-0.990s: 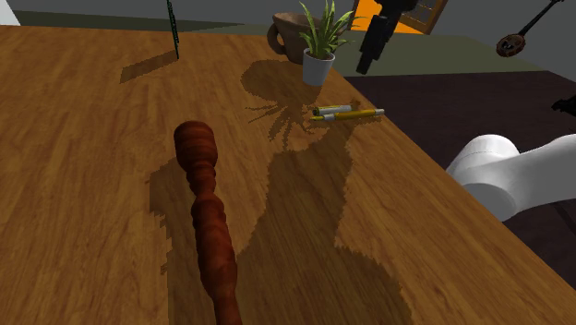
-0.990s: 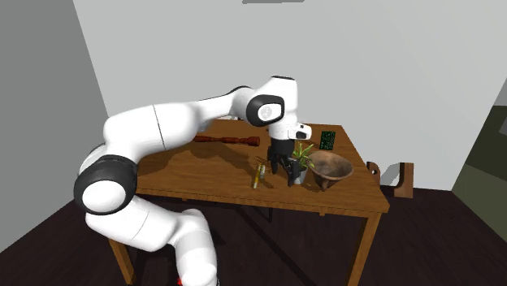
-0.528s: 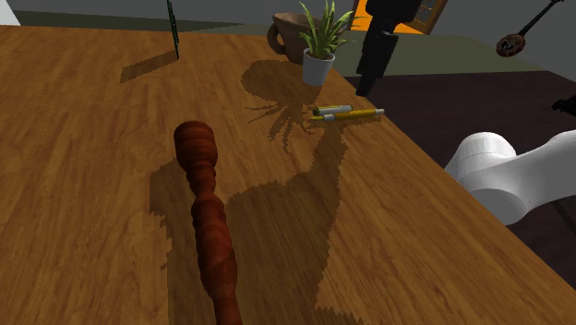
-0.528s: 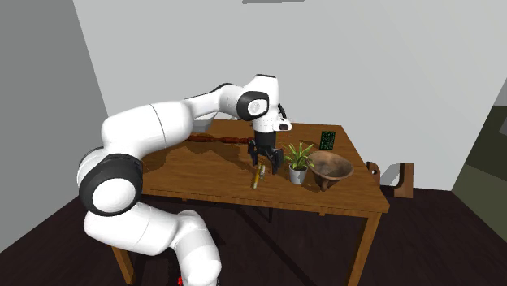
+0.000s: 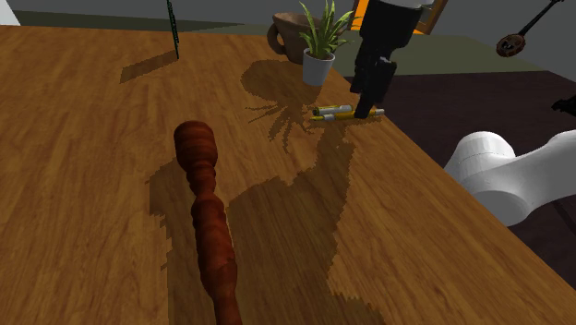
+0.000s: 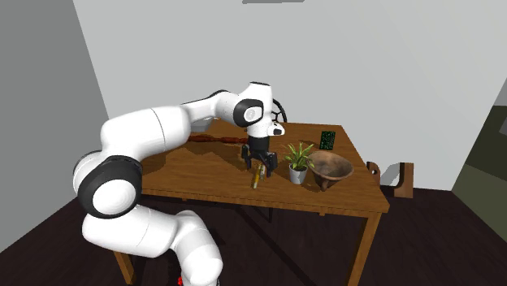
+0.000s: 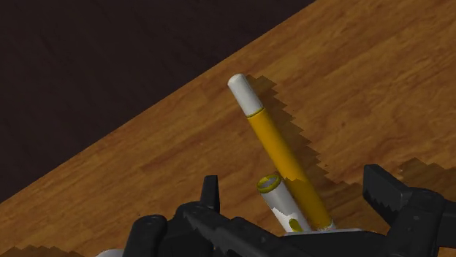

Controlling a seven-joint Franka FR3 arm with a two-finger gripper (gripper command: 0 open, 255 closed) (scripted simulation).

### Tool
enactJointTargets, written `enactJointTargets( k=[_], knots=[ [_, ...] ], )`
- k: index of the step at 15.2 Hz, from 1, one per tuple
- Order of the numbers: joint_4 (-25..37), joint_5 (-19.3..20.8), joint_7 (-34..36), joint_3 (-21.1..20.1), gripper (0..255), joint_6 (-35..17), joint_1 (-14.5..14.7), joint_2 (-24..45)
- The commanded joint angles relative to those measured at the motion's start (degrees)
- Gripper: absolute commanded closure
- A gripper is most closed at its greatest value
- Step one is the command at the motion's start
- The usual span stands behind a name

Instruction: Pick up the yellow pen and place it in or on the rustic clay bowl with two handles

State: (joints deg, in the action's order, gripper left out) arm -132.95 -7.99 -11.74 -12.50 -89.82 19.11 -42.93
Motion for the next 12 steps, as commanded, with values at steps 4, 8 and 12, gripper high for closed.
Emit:
enactJointTargets(
  k=[4,8,12],
  knots=[
    [-2.3,-0.2,-0.1,-0.2,0,-1.9,0.1,-0.4],
    [-2.3,-0.2,-0.1,-0.2,0,-1.9,0.1,-0.4],
    [-2.3,-0.2,-0.1,-0.2,255,-1.8,0.1,-0.4]
  ],
)
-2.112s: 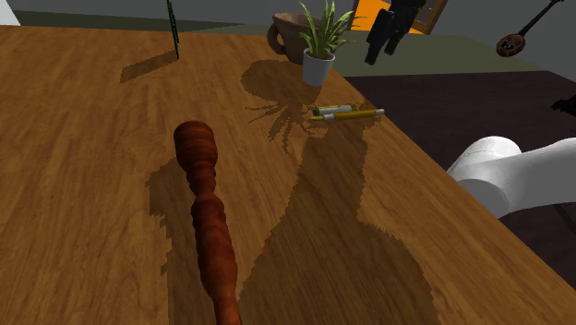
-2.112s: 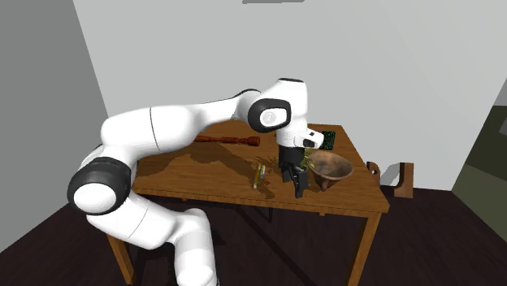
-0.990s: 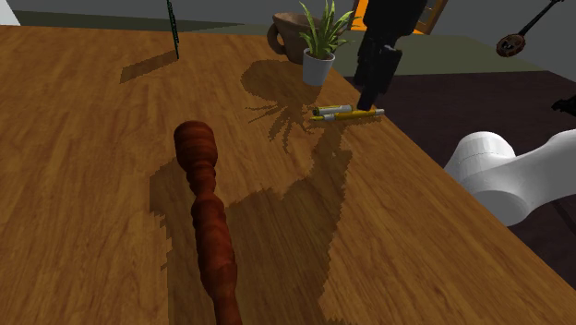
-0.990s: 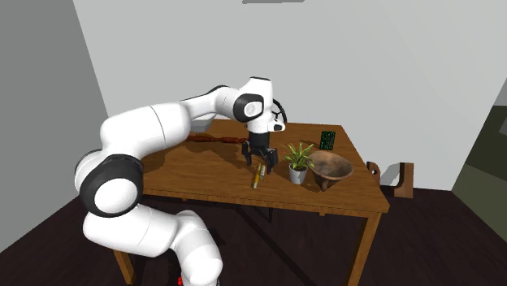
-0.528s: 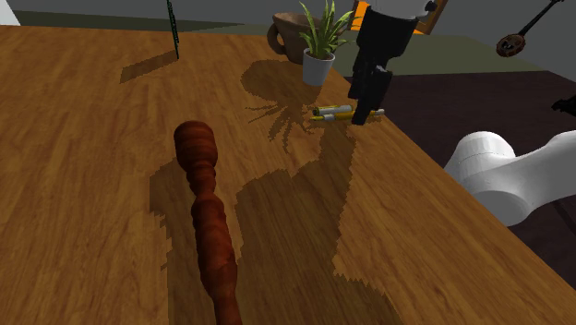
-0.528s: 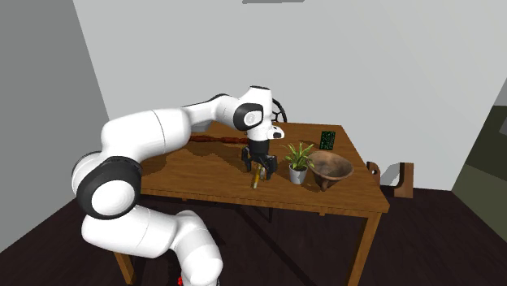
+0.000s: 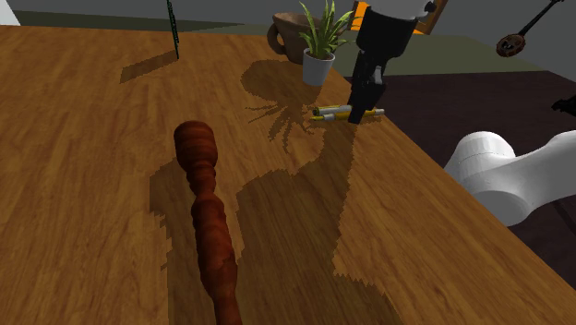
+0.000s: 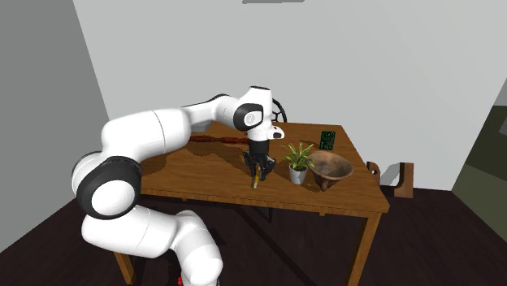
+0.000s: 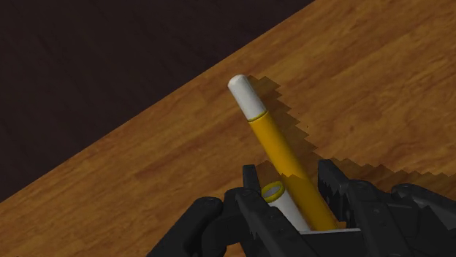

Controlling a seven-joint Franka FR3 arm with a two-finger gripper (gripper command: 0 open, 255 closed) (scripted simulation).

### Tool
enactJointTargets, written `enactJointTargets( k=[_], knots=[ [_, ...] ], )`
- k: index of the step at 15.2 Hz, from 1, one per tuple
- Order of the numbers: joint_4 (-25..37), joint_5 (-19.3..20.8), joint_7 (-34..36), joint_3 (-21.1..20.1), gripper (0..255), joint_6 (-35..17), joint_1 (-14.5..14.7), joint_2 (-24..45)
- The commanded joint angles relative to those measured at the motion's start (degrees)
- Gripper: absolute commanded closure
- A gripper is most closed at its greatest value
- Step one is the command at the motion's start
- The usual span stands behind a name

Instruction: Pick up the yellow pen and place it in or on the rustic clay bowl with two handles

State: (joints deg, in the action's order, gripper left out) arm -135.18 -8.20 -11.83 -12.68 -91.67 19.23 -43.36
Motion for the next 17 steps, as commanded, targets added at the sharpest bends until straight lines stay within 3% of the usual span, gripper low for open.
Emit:
enactJointTargets(
  k=[1,7,17],
  knots=[
    [0.0,0.0,0.0,0.0,255,0.0,0.0,0.0],
    [0.0,0.0,0.0,0.0,255,0.0,0.0,0.0],
    [9.1,0.8,0.3,0.7,255,7.0,-0.4,2.1]
  ],
)
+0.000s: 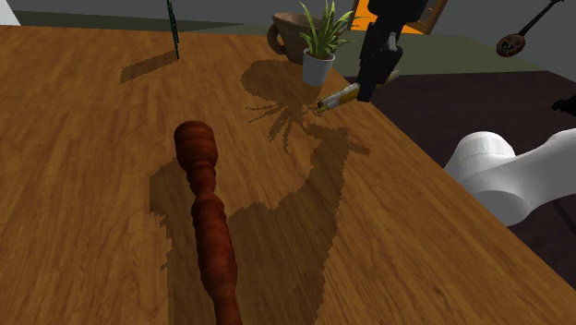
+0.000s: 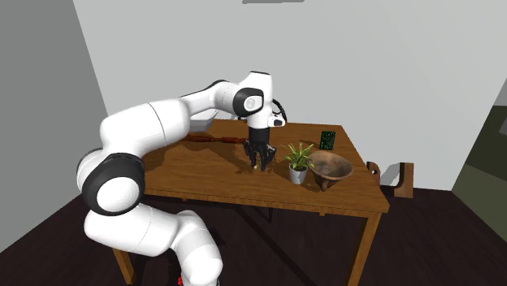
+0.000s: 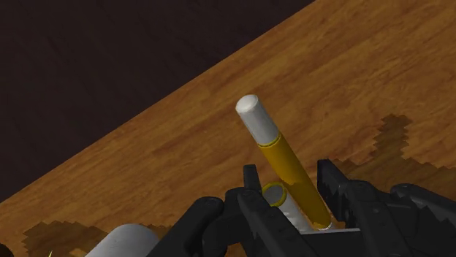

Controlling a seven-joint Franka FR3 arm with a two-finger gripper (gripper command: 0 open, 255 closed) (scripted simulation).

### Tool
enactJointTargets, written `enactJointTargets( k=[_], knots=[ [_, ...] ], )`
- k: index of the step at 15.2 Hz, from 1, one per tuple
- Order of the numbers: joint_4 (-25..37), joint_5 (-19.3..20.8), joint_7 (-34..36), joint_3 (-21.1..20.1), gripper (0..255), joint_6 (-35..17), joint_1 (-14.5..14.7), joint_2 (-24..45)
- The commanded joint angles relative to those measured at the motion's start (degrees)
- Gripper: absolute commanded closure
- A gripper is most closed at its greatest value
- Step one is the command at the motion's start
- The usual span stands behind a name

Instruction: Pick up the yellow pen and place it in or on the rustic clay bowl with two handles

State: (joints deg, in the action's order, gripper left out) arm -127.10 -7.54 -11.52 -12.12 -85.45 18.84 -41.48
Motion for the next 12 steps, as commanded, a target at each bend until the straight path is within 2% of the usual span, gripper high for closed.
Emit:
enactJointTargets(
  k=[1,12],
  knots=[
    [2.0,0.2,0.0,0.2,255,1.5,-0.1,0.5],
    [13.3,0.9,0.4,0.6,255,9.2,-0.6,4.2]
  ],
)
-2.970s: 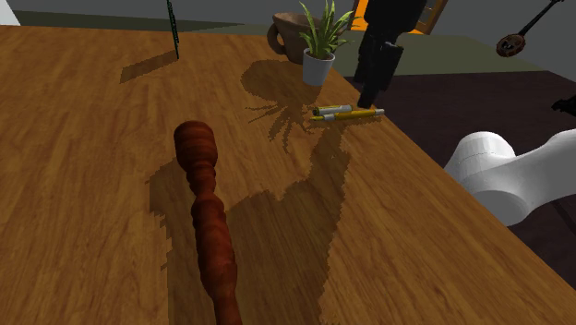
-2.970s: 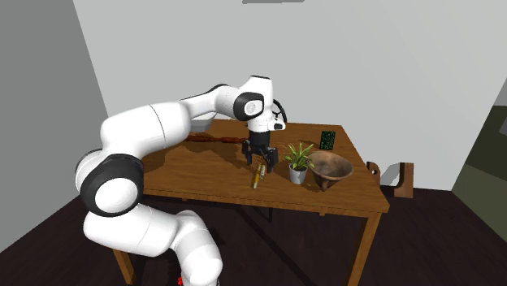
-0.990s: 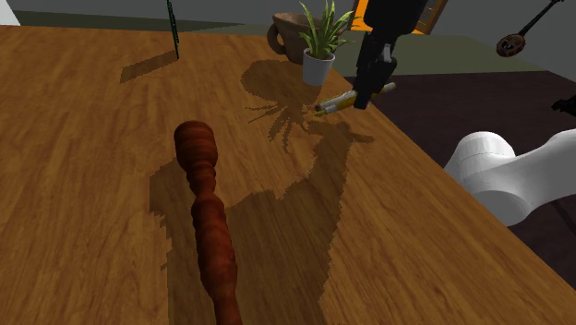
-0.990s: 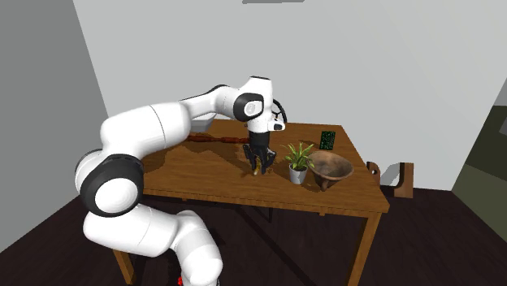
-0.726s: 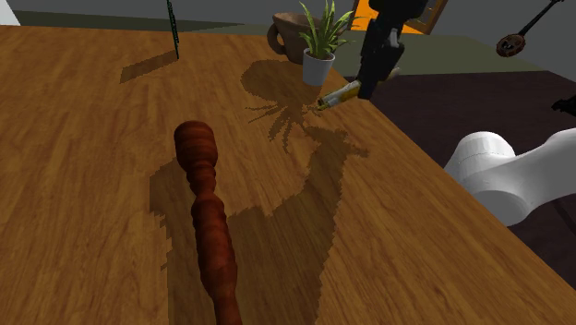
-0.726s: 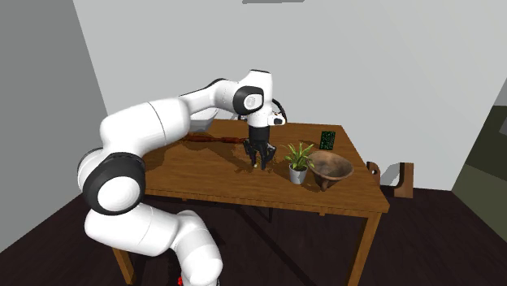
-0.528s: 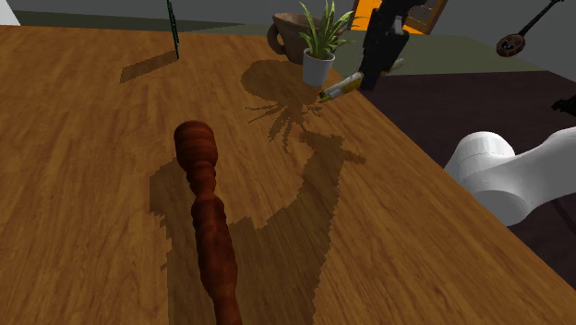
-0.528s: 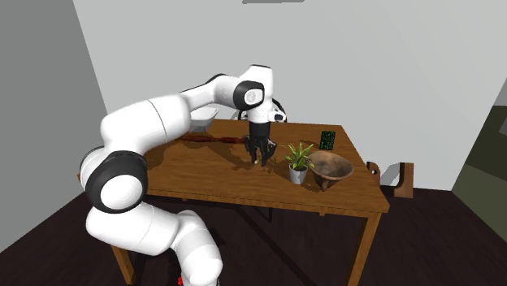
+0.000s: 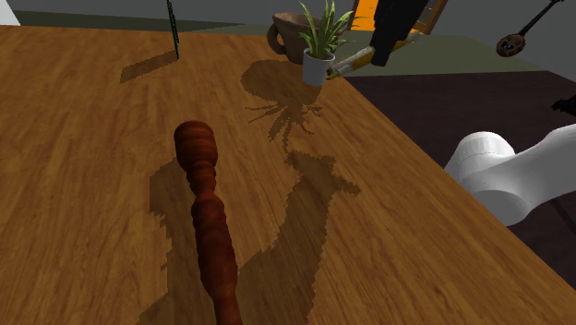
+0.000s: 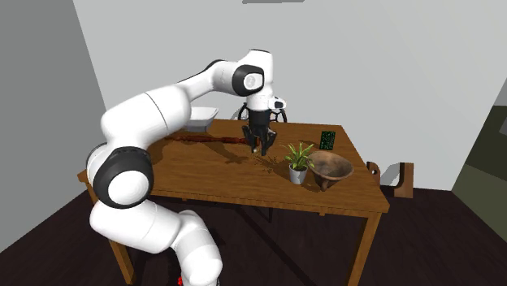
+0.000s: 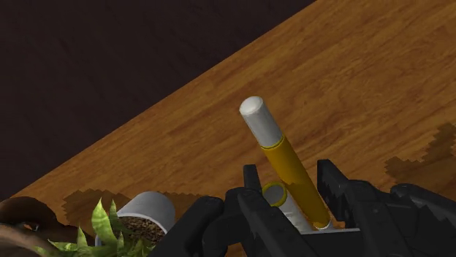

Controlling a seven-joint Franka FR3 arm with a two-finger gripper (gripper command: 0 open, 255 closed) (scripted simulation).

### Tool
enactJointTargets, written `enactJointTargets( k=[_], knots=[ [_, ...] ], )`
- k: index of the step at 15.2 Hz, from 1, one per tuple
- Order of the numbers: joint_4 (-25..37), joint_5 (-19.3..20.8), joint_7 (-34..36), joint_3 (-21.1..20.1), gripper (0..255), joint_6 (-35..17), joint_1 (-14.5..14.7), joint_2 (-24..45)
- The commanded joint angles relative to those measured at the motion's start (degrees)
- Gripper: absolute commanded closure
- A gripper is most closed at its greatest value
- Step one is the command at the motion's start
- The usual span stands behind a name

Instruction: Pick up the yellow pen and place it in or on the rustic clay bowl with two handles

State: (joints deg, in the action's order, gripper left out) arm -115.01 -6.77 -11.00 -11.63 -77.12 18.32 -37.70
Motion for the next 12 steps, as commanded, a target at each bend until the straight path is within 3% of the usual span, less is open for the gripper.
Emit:
enactJointTargets(
  k=[1,12],
  knots=[
    [2.3,0.2,0.0,0.2,255,1.6,-0.1,0.8],
    [14.6,1.4,-0.5,1.0,255,8.2,-0.8,6.5]
  ],
)
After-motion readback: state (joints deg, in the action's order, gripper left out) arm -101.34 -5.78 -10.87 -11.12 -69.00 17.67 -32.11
